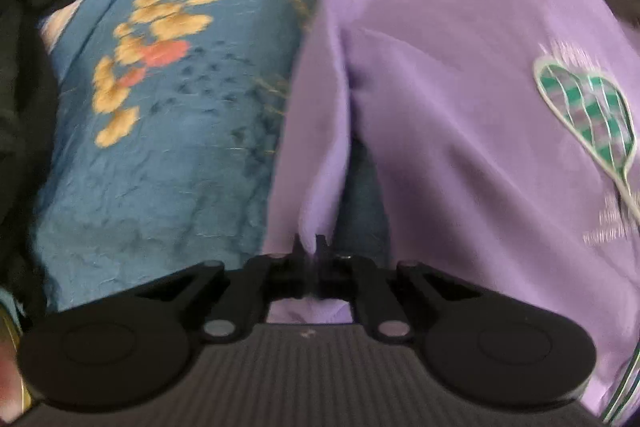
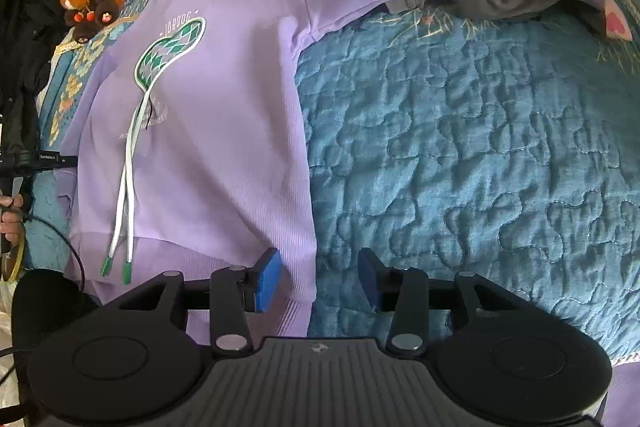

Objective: Fold clothes

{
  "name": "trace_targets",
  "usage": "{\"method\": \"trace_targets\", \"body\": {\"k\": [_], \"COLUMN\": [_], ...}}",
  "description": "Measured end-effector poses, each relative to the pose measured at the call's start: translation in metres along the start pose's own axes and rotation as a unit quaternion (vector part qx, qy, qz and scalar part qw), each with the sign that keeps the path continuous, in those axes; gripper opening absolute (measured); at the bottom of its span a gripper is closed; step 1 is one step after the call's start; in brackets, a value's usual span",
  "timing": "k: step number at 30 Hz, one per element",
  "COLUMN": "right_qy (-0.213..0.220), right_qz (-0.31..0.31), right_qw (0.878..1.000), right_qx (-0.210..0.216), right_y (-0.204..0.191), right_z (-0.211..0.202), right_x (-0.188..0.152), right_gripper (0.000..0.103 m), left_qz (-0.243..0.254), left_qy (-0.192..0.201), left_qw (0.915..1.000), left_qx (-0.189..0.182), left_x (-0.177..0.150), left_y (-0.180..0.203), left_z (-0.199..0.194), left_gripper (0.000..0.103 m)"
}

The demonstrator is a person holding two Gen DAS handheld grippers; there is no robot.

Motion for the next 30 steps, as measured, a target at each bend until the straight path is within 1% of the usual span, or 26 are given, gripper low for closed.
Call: {"method": "trace_targets", "body": {"k": [3, 6, 9, 12, 14, 15, 18, 21, 22, 24, 25, 26, 27, 28, 29, 30], "right_qy": [0.002, 0.004, 0.009, 0.021, 0.027, 0.029, 0.032, 0.034, 0.034, 0.036, 0.037, 0.038, 0.039, 0.041, 0.044, 0.049], "right_qz": [-0.005, -0.011, -0.019, -0.022, -0.019, -0.02, -0.026, -0.03, -0.032, -0.035, -0.04, -0.044, -0.049, -0.058, -0.068, -0.08], "right_qw": [1.0, 1.0, 1.0, 0.999, 0.999, 0.999, 0.999, 0.999, 0.999, 0.999, 0.998, 0.998, 0.998, 0.997, 0.996, 0.995], "right_qx": [0.0, 0.0, -0.007, -0.015, -0.012, -0.013, -0.017, -0.017, -0.016, -0.015, -0.017, -0.019, -0.021, -0.027, -0.032, -0.038], "right_y": [-0.002, -0.004, -0.007, -0.01, -0.012, -0.013, -0.017, -0.021, -0.023, -0.026, -0.026, -0.027, -0.028, -0.028, -0.028, -0.029], "right_z": [-0.003, -0.006, -0.009, -0.013, -0.016, -0.017, -0.018, -0.016, -0.015, -0.013, -0.012, -0.012, -0.011, -0.012, -0.012, -0.014], "right_x": [0.002, 0.006, 0.011, 0.018, 0.023, 0.026, 0.034, 0.043, 0.046, 0.051, 0.055, 0.058, 0.061, 0.065, 0.07, 0.076], "right_gripper": [0.042, 0.042, 0.042, 0.042, 0.043, 0.043, 0.043, 0.044, 0.045, 0.046, 0.047, 0.048, 0.048, 0.049, 0.049, 0.049], "left_qz": [0.009, -0.001, -0.004, -0.009, -0.005, 0.001, 0.025, 0.062, 0.074, 0.092, 0.098, 0.105, 0.11, 0.111, 0.108, 0.104], "left_qy": [0.022, 0.049, 0.069, 0.085, 0.094, 0.097, 0.103, 0.089, 0.078, 0.04, 0.022, 0.01, 0.004, 0.007, 0.01, 0.015], "left_qw": [0.9987, 0.9945, 0.9862, 0.9782, 0.9737, 0.9714, 0.9652, 0.9564, 0.9528, 0.945, 0.9406, 0.9352, 0.9296, 0.9264, 0.926, 0.9256], "left_qx": [0.045, 0.092, 0.15, 0.189, 0.208, 0.217, 0.239, 0.271, 0.284, 0.311, 0.324, 0.338, 0.352, 0.36, 0.362, 0.364], "left_x": [0.01, 0.033, 0.066, 0.099, 0.119, 0.13, 0.154, 0.169, 0.17, 0.163, 0.157, 0.152, 0.148, 0.147, 0.147, 0.148], "left_y": [-0.02, -0.056, -0.095, -0.122, -0.138, -0.142, -0.131, -0.12, -0.116, -0.111, -0.113, -0.115, -0.117, -0.12, -0.124, -0.128], "left_z": [-0.016, -0.035, -0.05, -0.061, -0.064, -0.064, -0.059, -0.039, -0.029, -0.003, 0.01, 0.02, 0.027, 0.028, 0.026, 0.022], "left_gripper": [0.002, 0.002, 0.002, 0.002, 0.003, 0.003, 0.003, 0.004, 0.008, 0.012, 0.019, 0.03, 0.037, 0.048, 0.057, 0.063]}}
Point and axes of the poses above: each gripper's, at about its wrist camera, not at the fingertips, and z roughly the way its jaws point, y to its right, x to its top, the point moved 9 cm from there along z, roughly the way its jaws point, and after that the axes turned 1 degree about -x, right-handed, at the moved point
